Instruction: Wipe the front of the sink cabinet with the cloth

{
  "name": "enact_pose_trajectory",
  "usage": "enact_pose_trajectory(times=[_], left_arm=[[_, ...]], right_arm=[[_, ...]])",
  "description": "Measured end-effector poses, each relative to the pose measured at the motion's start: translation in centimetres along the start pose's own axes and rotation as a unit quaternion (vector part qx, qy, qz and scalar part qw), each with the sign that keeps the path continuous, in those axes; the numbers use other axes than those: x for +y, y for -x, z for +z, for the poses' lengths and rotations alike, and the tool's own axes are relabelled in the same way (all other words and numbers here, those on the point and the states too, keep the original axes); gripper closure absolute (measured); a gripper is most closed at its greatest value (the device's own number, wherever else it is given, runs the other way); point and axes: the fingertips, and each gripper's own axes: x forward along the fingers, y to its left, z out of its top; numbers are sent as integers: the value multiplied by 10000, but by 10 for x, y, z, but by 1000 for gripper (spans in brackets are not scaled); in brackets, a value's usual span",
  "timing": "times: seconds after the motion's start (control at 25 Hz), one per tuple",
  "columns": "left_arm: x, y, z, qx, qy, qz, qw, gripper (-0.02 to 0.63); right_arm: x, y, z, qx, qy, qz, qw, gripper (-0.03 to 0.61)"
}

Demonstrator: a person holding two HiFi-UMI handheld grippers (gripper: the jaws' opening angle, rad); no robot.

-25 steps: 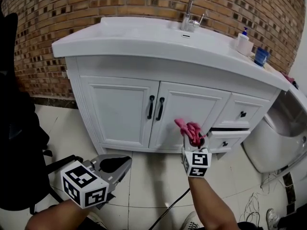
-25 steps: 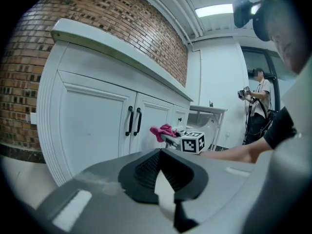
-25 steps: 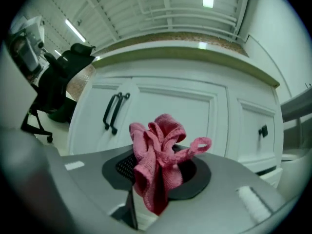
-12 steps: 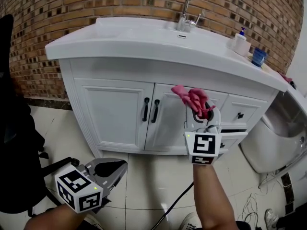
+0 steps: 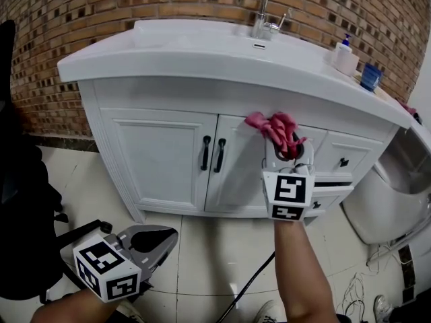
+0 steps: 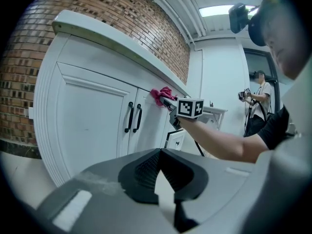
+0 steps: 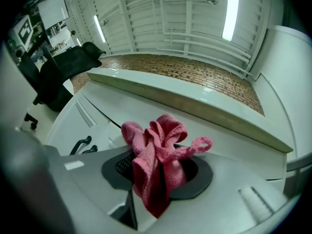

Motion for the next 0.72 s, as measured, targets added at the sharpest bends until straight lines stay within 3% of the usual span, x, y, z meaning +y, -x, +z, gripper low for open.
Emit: enact_pose_trajectory(times=[0.72], left_arm=[[-2, -2, -1, 25, 72, -79, 9999, 609]], right_arm=[[15, 6, -24, -11, -24, -182, 9998, 431]])
